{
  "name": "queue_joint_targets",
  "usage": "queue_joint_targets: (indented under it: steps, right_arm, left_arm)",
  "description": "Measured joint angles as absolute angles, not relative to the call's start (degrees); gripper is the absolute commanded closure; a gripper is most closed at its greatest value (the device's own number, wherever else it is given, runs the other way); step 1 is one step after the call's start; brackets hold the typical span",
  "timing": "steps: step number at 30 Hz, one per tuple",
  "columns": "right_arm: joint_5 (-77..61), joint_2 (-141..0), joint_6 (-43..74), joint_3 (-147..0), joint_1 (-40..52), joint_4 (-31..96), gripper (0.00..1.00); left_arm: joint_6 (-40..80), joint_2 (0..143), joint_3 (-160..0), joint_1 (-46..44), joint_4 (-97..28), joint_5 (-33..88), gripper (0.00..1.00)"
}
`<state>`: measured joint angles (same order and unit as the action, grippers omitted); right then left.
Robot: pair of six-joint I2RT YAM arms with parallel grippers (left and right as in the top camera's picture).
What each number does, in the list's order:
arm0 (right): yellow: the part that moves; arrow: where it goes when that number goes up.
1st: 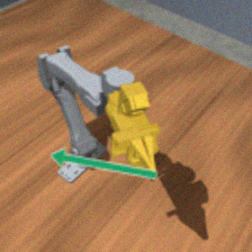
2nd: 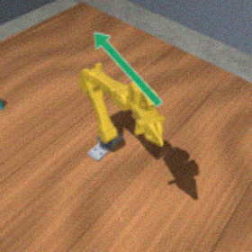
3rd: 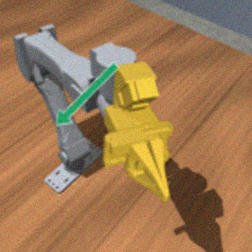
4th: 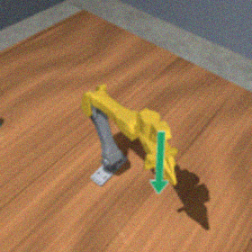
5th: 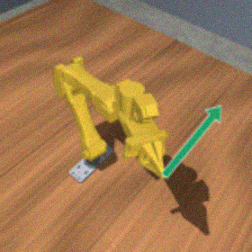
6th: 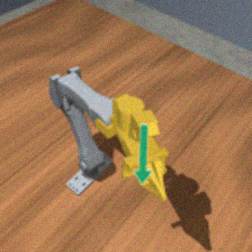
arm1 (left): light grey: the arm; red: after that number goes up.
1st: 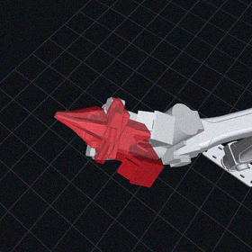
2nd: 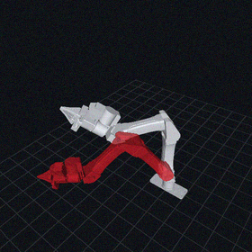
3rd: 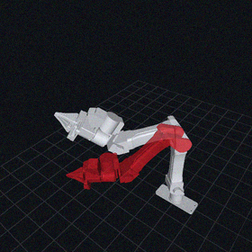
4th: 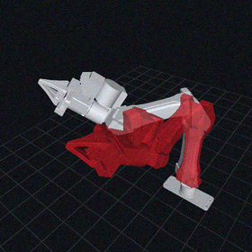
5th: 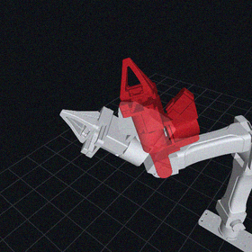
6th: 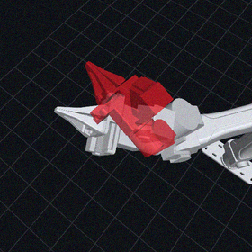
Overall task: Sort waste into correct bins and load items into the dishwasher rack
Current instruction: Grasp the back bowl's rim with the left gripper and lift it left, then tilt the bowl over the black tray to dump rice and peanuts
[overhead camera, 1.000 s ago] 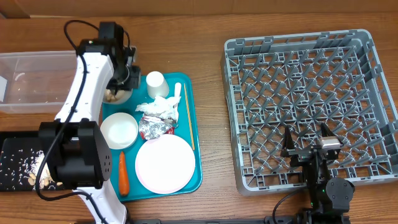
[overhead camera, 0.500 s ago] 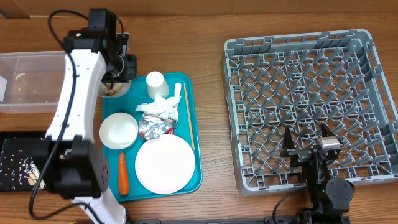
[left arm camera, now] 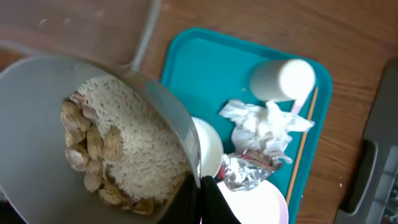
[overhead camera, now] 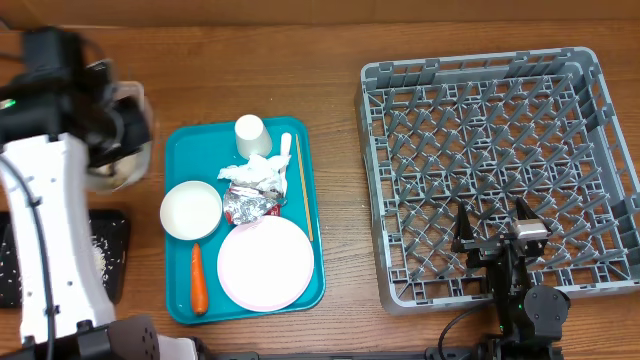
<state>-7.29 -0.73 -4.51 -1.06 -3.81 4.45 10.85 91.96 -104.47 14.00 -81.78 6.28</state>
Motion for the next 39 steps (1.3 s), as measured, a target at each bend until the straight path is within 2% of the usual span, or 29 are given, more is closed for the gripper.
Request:
queue_joint_targets:
  steps: [12,20,25,39]
  right_arm:
    - [-7.3,-0.7,-4.5,-1.1,-3.8,4.4,0.0]
    - [-7.3,-0.7,-4.5,-1.1,-3.8,4.4,0.0]
    - [-7.3,-0.7,-4.5,-1.1,-3.8,4.5,0.0]
    - [-7.3,-0.7,-4.5,-1.1,-3.8,4.4,0.0]
  left_arm:
    - [8.7,91.6,-99.5,36.2,-85.4,20.7,0.96]
    - [4.5,91.5,-83.0,47.8,-75.6,34.5,0.96]
    - [4.1,91.5,-73.4,54.2,-68.7,39.0,0.96]
    - [7.9,91.5,-70.3,56.8,-60.8,41.8,0.96]
